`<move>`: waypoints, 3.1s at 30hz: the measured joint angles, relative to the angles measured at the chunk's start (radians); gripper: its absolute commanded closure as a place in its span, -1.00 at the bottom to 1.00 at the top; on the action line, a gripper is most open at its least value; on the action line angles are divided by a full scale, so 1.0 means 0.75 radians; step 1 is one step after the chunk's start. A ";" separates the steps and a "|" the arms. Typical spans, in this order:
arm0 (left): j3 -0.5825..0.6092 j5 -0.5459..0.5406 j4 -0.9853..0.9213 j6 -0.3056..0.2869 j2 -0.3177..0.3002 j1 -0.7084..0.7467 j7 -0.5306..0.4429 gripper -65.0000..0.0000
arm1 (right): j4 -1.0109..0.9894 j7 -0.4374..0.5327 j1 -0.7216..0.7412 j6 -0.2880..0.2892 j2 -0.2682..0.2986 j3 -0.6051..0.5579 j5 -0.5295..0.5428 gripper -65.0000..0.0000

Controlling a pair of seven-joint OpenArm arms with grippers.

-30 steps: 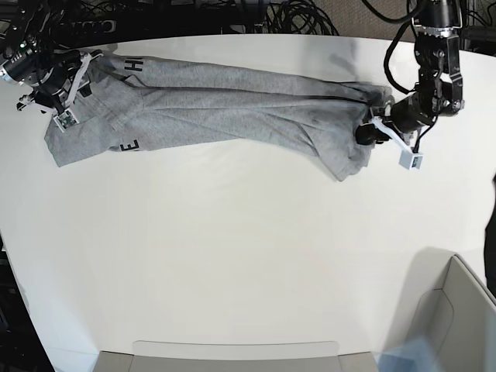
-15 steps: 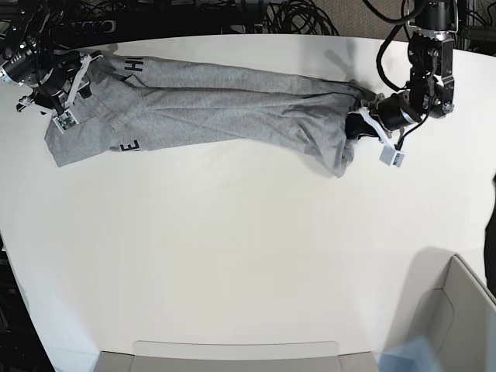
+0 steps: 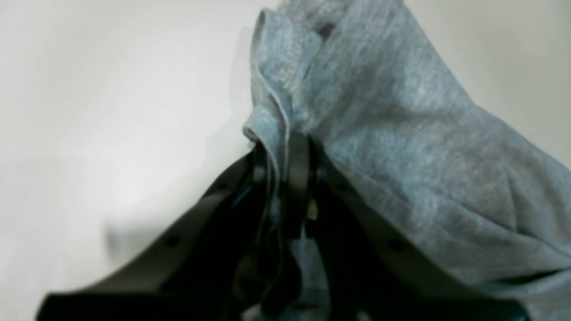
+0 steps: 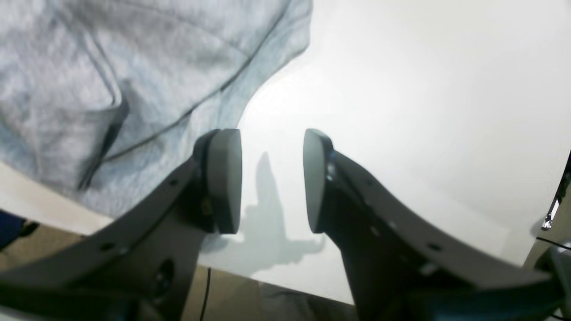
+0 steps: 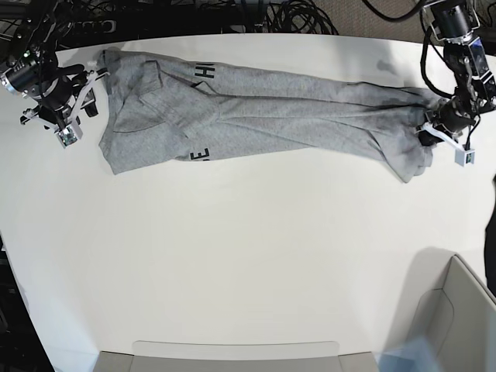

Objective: Fold the T-shirt properly
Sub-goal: 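Fold the strip end held by the left gripper toward the right gripper, then grasp the other strip end with the right gripper and fold it inward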

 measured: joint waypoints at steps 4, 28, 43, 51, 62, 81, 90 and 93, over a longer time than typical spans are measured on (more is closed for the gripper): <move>-0.001 0.035 0.066 0.014 -0.047 0.006 0.037 1.00 | 0.000 -0.003 0.000 0.000 -0.048 0.003 0.005 0.30; 0.001 0.053 1.013 0.052 0.577 0.161 0.434 1.00 | 0.000 -0.003 0.036 0.000 -0.019 -0.139 -0.001 0.30; 0.568 0.042 0.996 0.489 0.601 0.220 0.204 1.00 | 0.000 -0.002 0.025 0.000 0.013 -0.136 0.000 0.30; 0.632 0.053 0.969 0.499 0.600 0.234 0.209 1.00 | 0.000 -0.002 0.017 0.000 0.013 -0.136 -0.001 0.30; 0.744 0.034 0.978 0.498 0.605 0.265 0.161 0.41 | -0.155 0.080 0.042 0.000 0.013 -0.133 0.005 0.30; 0.739 0.035 0.978 0.498 0.597 0.270 0.151 0.42 | -0.900 0.155 0.241 -0.001 0.027 0.069 0.472 0.30; 0.739 0.036 0.978 0.498 0.597 0.270 0.150 0.42 | -0.875 0.194 0.247 -0.001 -0.047 -0.110 0.485 0.30; 0.739 0.036 0.978 0.498 0.597 0.272 0.150 0.42 | -0.715 0.166 0.190 -0.004 -0.142 -0.172 0.367 0.30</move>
